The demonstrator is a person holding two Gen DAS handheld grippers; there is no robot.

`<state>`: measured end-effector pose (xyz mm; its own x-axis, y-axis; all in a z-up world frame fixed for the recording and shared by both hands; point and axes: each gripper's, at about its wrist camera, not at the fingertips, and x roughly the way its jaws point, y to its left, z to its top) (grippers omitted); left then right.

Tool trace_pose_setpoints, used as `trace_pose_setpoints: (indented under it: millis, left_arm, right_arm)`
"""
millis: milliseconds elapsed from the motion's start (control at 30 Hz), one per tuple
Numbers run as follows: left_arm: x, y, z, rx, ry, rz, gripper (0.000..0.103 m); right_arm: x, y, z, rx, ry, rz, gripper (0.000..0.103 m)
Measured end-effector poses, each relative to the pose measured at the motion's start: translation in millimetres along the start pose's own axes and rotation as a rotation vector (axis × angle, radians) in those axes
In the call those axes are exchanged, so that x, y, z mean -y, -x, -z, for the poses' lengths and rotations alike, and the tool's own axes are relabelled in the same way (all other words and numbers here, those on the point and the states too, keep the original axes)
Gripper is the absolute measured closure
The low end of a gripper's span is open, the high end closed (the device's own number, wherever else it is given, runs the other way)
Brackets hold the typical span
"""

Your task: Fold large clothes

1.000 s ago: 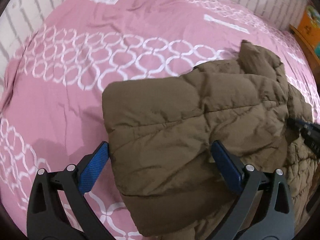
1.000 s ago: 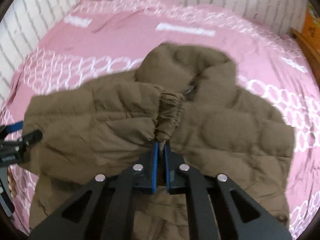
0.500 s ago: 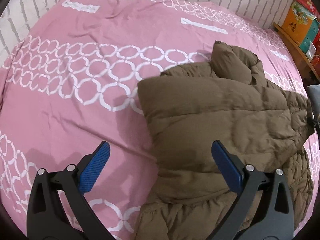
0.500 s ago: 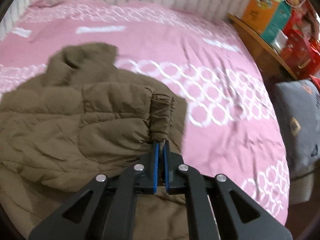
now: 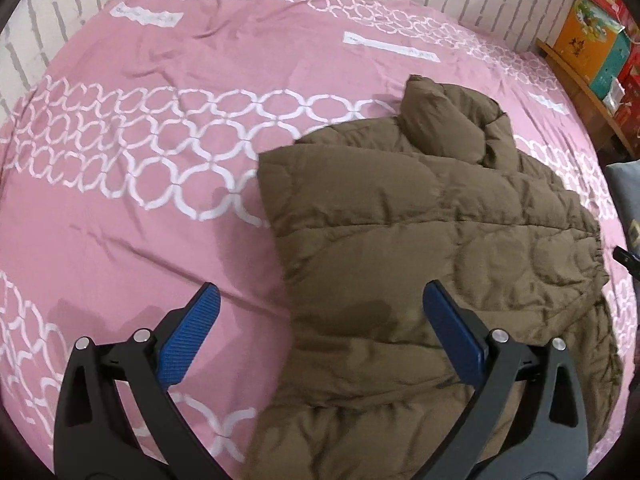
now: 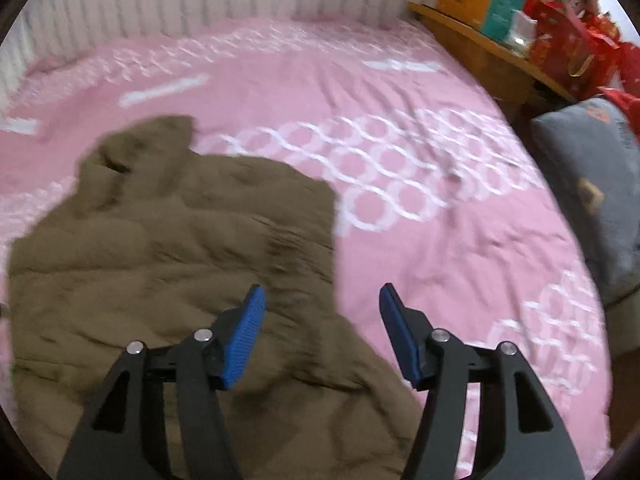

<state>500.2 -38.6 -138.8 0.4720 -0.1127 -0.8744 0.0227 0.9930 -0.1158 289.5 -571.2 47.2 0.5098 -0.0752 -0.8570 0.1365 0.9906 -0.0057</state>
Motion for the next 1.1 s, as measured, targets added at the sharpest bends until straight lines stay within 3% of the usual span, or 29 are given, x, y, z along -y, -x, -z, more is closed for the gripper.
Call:
trace_pose_setpoints:
  millis: [200, 300, 433, 567, 767, 900, 933, 1000, 1100]
  left_arm:
    - [47.5, -7.7, -10.6, -0.033, -0.063, 0.013, 0.003]
    - [75.6, -32.1, -25.5, -0.092, -0.124, -0.03, 0.003]
    - [87.7, -69.2, -45.0, -0.189, -0.114, -0.09, 0.003]
    - [85.2, -101.1, -58.3, -0.275, -0.083, -0.092, 0.003]
    - [85.1, -127.5, -66.6, -0.344, -0.066, -0.112, 0.003]
    - [85.6, -128.8, -71.1, -0.39, -0.066, -0.12, 0.003]
    - [85.8, -122.9, -72.1, -0.392, -0.077, -0.11, 0.003]
    - [83.7, -103.6, -67.6, -0.365, -0.103, -0.086, 0.003]
    - [81.0, -61.8, -52.3, -0.247, -0.125, -0.079, 0.003]
  right_arm:
    - [-42.3, -26.5, -6.1, -0.019, 0.019, -0.18, 0.038]
    - [-67.2, -50.0, -9.5, -0.034, 0.113, -0.122, 0.038]
    - [-77.3, -76.6, -15.6, -0.057, 0.174, -0.101, 0.037]
    - [-81.4, -96.7, -20.2, -0.092, 0.205, -0.1, 0.035]
    - [-84.3, -118.5, -24.4, -0.152, 0.202, -0.101, 0.034]
    - [-81.6, -104.6, -25.3, -0.153, 0.209, -0.115, 0.034]
    - [-75.7, -90.8, -25.1, -0.136, 0.202, -0.161, 0.034]
    - [-63.1, -66.7, -23.1, -0.083, 0.185, -0.24, 0.034]
    - [-41.7, -27.1, -10.9, 0.011, 0.178, -0.215, 0.029]
